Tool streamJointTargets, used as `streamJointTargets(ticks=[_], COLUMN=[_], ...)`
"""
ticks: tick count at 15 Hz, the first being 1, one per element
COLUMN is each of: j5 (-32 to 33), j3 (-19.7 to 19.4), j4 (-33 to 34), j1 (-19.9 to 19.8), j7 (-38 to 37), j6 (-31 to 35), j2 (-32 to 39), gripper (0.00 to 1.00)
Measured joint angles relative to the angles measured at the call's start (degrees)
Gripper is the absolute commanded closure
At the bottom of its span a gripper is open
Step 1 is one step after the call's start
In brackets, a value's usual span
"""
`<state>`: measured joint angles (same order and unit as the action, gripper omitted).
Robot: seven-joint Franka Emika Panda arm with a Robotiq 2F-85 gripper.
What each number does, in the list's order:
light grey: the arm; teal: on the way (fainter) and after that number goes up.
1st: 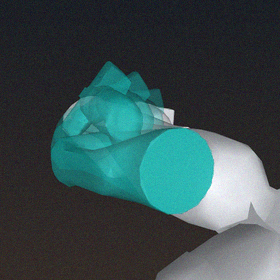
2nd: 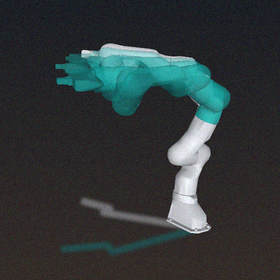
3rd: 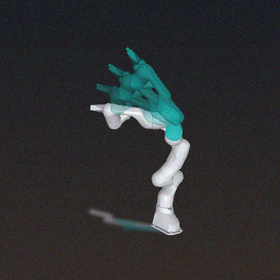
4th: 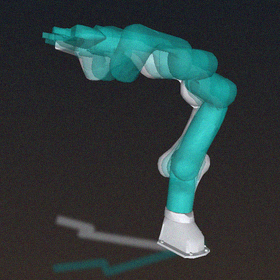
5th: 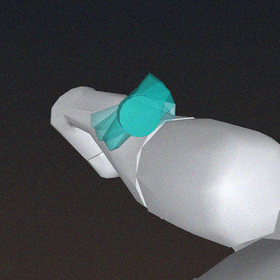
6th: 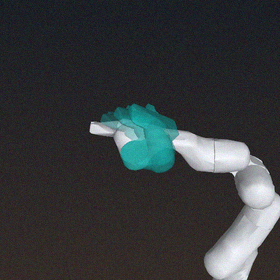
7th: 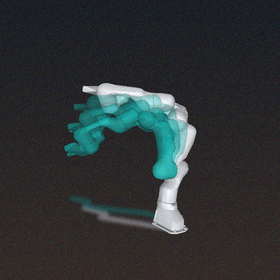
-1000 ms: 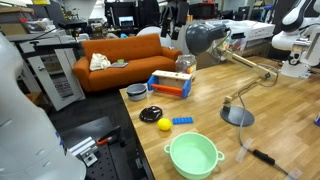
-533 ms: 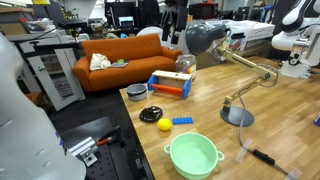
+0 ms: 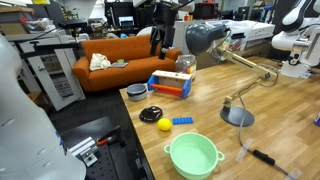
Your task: Put the black lid on the grey pot
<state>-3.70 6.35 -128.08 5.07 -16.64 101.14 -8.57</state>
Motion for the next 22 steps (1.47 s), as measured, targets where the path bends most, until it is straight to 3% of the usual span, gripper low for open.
streamJointTargets(ticks=[8, 16, 22], j5=[-0.03, -4.74, -4.73], j3=[-0.12, 2.84, 3.65], j4=[0.09, -4.21, -5.71], j1=[-0.05, 2.88, 3.72], j7=[-0.17, -2.78, -3.26], j6=[0.1, 14.34, 15.96], j2=[0.0, 2.73, 3.67], gripper=[0.0, 0.0, 0.0])
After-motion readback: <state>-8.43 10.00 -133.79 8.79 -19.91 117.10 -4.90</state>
